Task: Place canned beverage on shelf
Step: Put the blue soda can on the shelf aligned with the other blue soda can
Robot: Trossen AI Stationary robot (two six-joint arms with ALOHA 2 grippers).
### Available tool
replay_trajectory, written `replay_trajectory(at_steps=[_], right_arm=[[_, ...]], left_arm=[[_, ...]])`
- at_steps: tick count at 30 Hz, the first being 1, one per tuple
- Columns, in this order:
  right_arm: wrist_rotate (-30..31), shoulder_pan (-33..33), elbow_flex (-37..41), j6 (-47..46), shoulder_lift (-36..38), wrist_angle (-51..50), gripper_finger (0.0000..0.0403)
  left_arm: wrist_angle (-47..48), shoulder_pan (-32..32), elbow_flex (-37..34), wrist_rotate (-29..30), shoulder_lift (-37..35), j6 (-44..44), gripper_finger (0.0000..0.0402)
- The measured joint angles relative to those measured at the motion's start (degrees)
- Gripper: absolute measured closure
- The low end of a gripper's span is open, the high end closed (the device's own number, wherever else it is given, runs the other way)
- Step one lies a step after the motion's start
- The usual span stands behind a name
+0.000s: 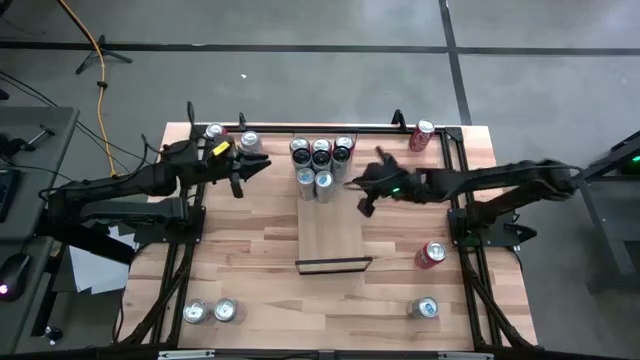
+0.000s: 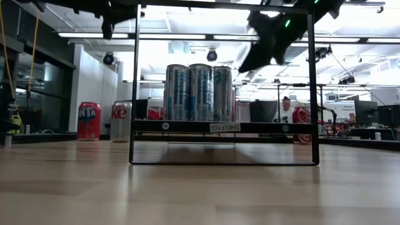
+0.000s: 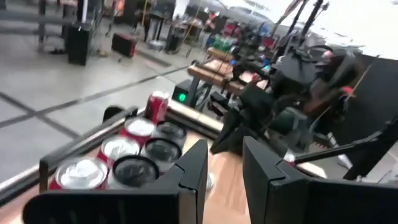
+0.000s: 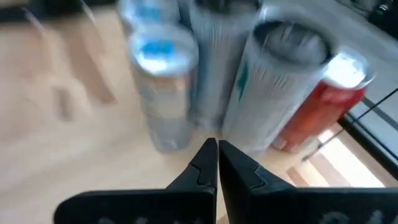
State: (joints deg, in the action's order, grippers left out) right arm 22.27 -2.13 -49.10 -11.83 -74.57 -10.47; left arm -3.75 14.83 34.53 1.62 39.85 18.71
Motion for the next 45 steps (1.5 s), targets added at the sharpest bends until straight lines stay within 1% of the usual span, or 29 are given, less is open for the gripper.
replay_trajectory(at_steps=[2,6,8,12,16,19,24,28,29,31,33,36,40,43,45], right_arm=[[-2.7,-0.4,0.0,-0.1,5.0,0.0,0.0403],[-9.1,-1.1,0.0,0.3,14.1,3.3,0.0403],[-10.2,-1.2,0.0,0.1,17.4,5.5,0.0403],[-10.3,-1.2,0.0,-0.1,21.6,9.1,0.0403],[-10.2,-1.2,0.0,-0.1,22.5,11.0,0.0403],[-8.7,-1.3,0.0,-0.1,21.8,11.2,0.0402],[-7.8,-1.3,0.0,-0.1,20.2,11.2,0.0402],[-7.9,-1.3,0.0,-0.5,19.8,11.5,0.0402],[-8.6,-1.4,0.0,-1.2,19.8,11.4,0.0401],[-12.6,-2.3,0.0,-1.9,19.8,11.5,0.0391],[-16.6,-3.0,0.0,-2.6,19.8,11.6,0.0368],[-20.6,-4.2,0.0,-2.3,19.8,11.6,0.0312],[-24.4,-6.0,0.0,-3.3,19.8,11.6,0.0208],[-25.0,-6.7,0.0,-3.2,19.8,11.6,0.013],[-25.1,-6.9,0.0,-1.9,19.8,11.6,0.009]], left_arm=[[0.2,0.0,1.0,-0.6,-1.3,-1.9,0.0349],[0.3,-0.1,3.3,-1.2,-2.9,-9.7,0.0356],[0.7,-0.6,3.6,-1.1,-3.0,-12.5,0.0366],[1.8,-1.1,3.5,-1.2,-2.5,-14.3,0.0396],[2.1,-2.1,3.2,-4.2,-1.8,-14.9,0.0401],[0.8,-2.8,1.8,-6.1,-1.7,-15.2,0.0401],[-3.3,-3.4,0.1,-5.7,-1.5,-14.4,0.0401],[-3.9,-3.4,0.1,-4.2,-1.5,-13.4,0.0401],[-3.8,-3.4,0.1,-3.6,-1.5,-12.8,0.0401],[-3.6,-3.4,0.1,-3.3,-1.5,-11.5,0.0401],[-3.5,-3.4,0.1,-3.3,-1.5,-11.4,0.0401],[-3.5,-3.4,0.1,-3.2,-1.5,-11.0,0.0401],[-3.5,-3.4,0.1,-0.8,-1.5,-8.2,0.0401],[-3.4,-3.4,0.1,0.6,-1.5,-6.8,0.0401],[-3.4,-3.4,0.1,1.2,-1.5,-6.8,0.0401]])
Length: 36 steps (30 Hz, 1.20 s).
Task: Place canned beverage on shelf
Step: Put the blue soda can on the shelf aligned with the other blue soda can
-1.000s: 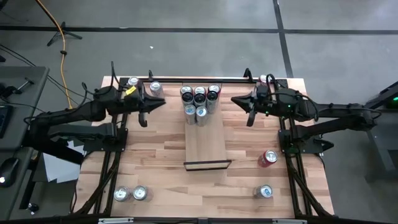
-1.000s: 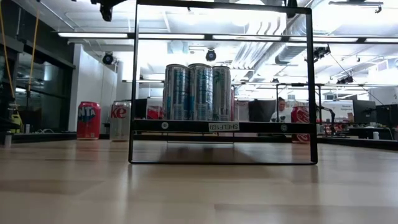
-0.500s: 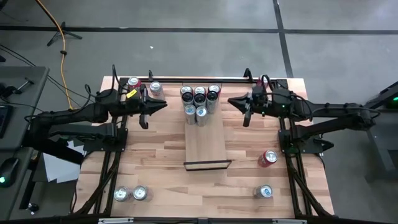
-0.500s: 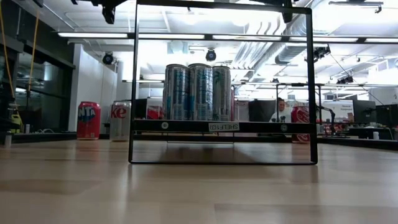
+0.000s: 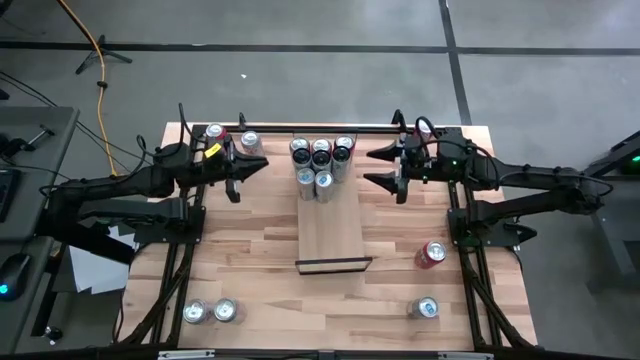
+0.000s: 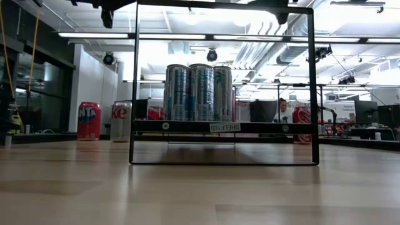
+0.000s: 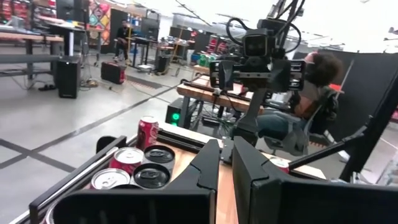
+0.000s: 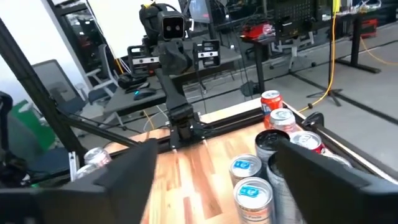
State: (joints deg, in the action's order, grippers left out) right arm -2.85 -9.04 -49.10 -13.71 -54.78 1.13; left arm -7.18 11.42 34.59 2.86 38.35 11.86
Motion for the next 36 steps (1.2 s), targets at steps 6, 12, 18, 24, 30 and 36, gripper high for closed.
replay_trajectory(at_steps=[6,12,18,24,30,36], right_arm=[[-0.8,0.0,0.0,0.8,0.0,0.0,0.0044],[-0.6,0.0,0.0,-0.4,0.0,0.0,0.0043],[1.0,0.1,0.0,-6.6,0.0,0.1,0.0043],[1.1,0.1,0.0,-12.3,0.0,0.1,0.0043],[4.5,0.1,0.0,-18.2,0.0,0.1,0.0043],[9.5,0.1,0.0,-23.2,0.0,0.0,0.0043]], left_arm=[[0.0,0.0,0.0,0.8,0.0,0.1,0.0401],[0.0,0.0,0.0,0.8,0.0,0.1,0.0401],[0.0,0.0,0.0,0.7,0.0,0.1,0.0401],[0.0,0.0,0.0,-0.2,0.0,0.1,0.0401],[0.0,0.0,0.0,-0.2,0.0,0.5,0.0401],[0.0,0.0,0.0,-0.3,0.0,1.6,0.0401]])
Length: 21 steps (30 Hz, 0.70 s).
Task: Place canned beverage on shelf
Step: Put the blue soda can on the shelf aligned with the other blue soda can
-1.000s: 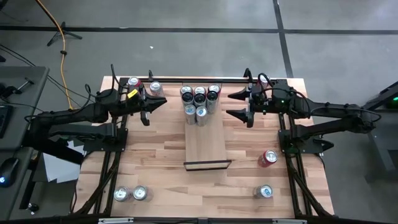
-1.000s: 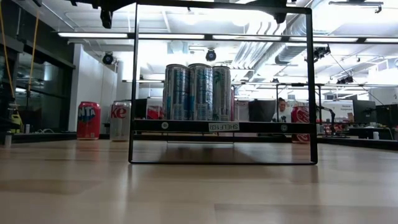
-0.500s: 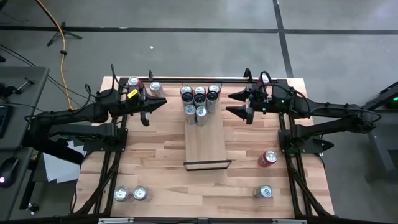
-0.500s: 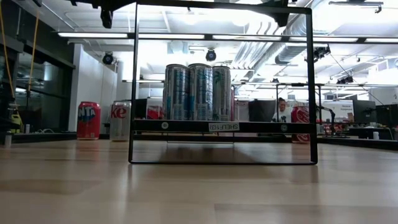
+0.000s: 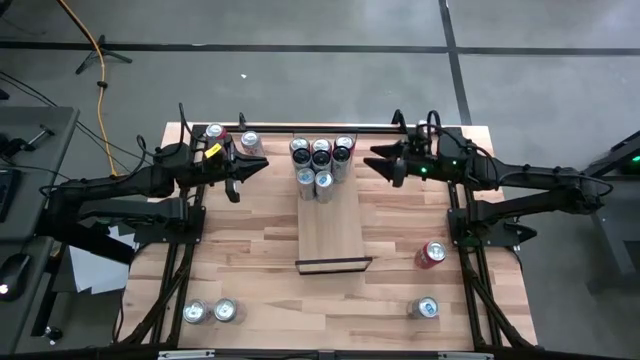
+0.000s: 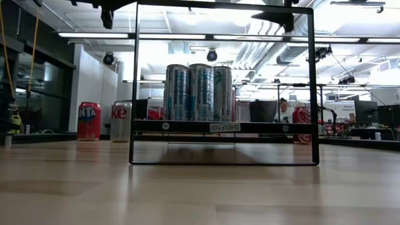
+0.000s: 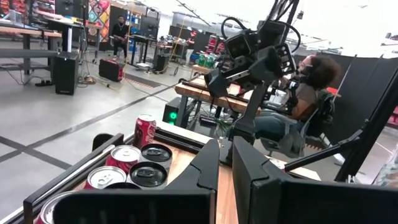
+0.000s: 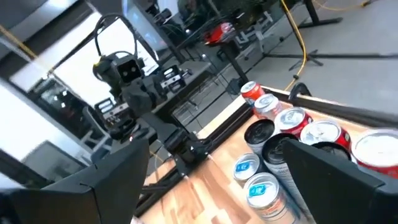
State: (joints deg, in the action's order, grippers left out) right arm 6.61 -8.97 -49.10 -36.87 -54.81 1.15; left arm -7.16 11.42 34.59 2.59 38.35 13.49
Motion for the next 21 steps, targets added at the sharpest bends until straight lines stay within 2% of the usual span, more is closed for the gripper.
replay_trajectory(at_steps=[6,8,10,13,15,16,21], right_arm=[[0.2,0.0,0.0,-6.3,0.0,-2.5,0.0043],[-0.2,0.0,0.0,-11.0,0.0,-4.3,0.0043],[-4.1,0.0,0.0,-18.6,-0.1,-5.8,0.0043],[-16.4,0.7,0.0,-26.1,0.0,-5.7,0.0043],[-23.7,3.8,0.0,-30.2,0.0,-5.7,0.0043],[-25.6,6.1,0.0,-32.4,0.0,-5.7,0.0043],[-25.8,21.6,0.0,-42.6,0.0,-6.1,0.0043]], left_arm=[[0.0,0.0,0.0,0.0,0.0,2.9,0.0401],[0.0,0.0,0.0,0.0,0.0,2.9,0.0401],[0.0,0.0,0.0,0.0,0.0,2.9,0.0401],[0.0,0.0,0.0,0.0,0.0,2.9,0.0401],[0.0,0.0,0.0,0.0,0.0,2.9,0.0401],[0.0,0.0,0.0,0.0,0.0,2.9,0.0401],[0.0,0.0,0.0,0.0,0.0,3.0,0.0401]])
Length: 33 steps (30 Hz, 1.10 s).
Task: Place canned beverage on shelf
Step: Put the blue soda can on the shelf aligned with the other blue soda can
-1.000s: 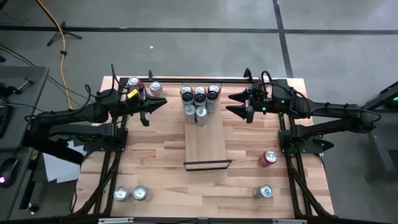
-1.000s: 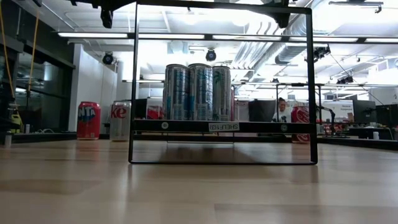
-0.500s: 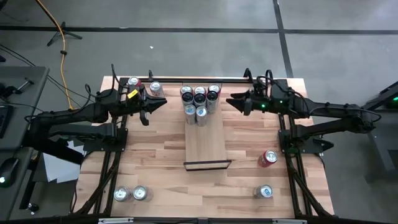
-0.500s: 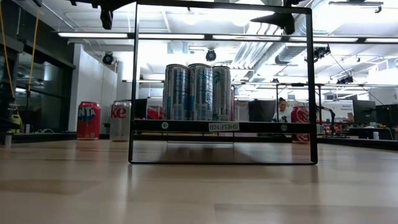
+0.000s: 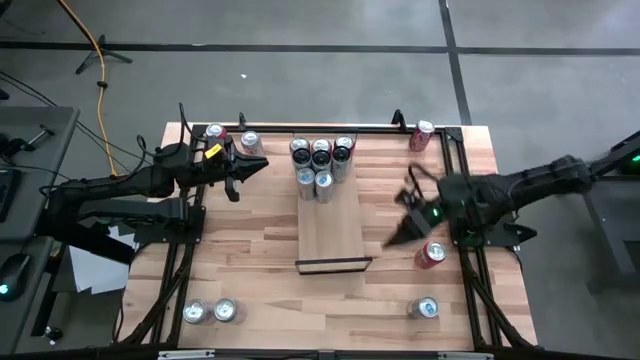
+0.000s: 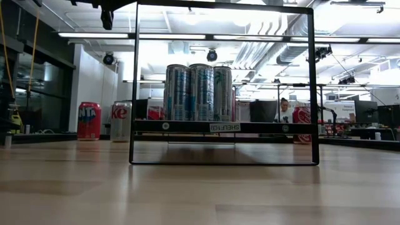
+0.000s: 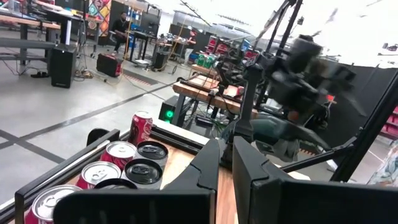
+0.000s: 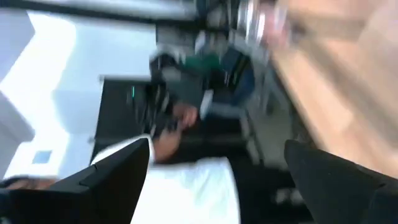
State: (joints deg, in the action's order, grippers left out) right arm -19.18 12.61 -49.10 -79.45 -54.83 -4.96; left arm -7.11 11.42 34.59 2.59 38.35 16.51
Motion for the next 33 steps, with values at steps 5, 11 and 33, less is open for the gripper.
replay_trajectory(at_steps=[5,11,33], right_arm=[[6.7,14.7,-4.3,-9.0,-1.7,-9.2,0.0043],[11.1,23.6,-24.0,-10.8,-9.9,-44.7,0.0043],[3.5,28.6,-32.0,-17.8,-38.8,-71.1,0.0043]], left_arm=[[0.0,0.0,0.0,1.3,0.0,0.4,0.0401],[0.1,0.0,0.0,3.8,0.0,0.4,0.0401],[2.9,0.0,0.0,4.0,0.0,0.4,0.0401]])
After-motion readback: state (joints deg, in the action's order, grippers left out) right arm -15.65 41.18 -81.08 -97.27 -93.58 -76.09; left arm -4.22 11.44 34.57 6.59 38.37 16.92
